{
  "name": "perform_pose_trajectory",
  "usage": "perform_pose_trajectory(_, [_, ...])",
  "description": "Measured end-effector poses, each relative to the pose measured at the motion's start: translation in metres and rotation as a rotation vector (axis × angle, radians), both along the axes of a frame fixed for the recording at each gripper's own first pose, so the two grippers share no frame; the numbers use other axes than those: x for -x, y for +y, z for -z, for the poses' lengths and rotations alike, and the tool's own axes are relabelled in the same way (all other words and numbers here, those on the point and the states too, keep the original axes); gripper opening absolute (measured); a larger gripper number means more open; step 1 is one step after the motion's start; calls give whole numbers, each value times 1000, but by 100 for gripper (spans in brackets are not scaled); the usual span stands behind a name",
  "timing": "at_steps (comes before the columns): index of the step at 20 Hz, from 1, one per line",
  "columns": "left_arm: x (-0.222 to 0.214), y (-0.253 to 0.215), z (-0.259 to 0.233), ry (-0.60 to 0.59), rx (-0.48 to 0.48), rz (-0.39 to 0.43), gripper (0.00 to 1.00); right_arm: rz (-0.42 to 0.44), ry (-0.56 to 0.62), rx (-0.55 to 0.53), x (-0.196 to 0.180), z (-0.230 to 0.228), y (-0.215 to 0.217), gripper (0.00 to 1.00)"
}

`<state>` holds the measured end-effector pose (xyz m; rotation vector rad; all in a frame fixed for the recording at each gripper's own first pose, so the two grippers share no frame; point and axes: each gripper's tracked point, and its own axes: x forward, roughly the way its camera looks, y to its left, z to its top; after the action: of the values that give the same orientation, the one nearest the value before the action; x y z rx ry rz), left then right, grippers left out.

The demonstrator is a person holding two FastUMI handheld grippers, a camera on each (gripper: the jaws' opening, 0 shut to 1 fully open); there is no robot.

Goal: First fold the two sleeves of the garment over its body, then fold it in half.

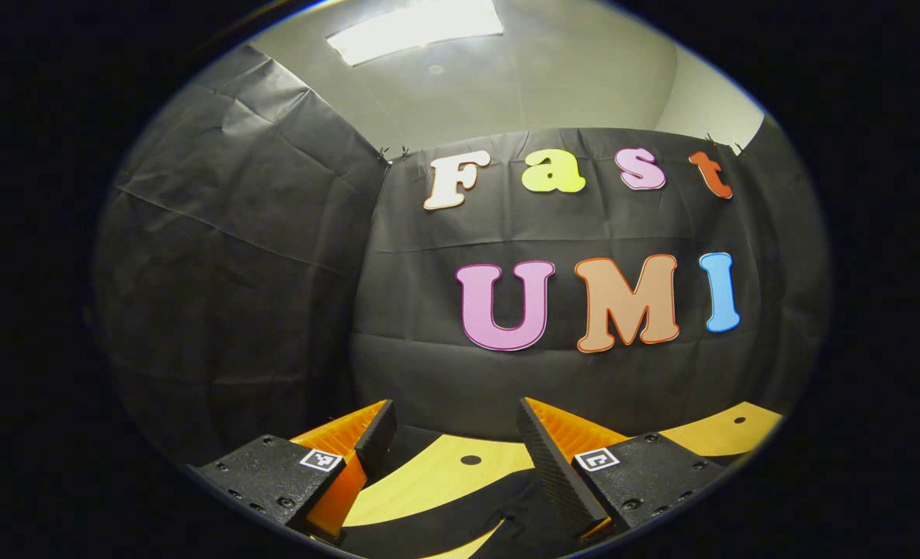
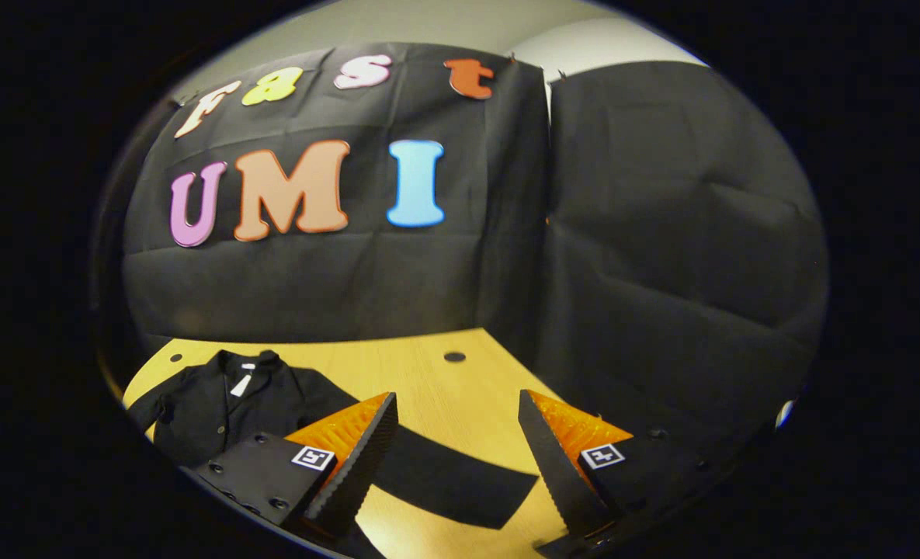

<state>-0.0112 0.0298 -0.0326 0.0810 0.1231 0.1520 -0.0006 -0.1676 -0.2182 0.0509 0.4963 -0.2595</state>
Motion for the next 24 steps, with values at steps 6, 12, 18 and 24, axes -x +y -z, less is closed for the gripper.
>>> perform_pose_trajectory(6, [-4,-10,6,34,-40,5,92,19,318,-41,8,139,-33,100])
perform_pose_trajectory(12, [7,-15,21,82,-60,-7,92,48,424,-121,7,186,-44,100])
perform_pose_trajectory(18, [9,-18,30,101,-37,-25,93,7,440,-118,8,189,-40,100])
perform_pose_trajectory(24, [11,-18,31,99,-23,-28,92,-25,455,-127,-5,177,-20,62])
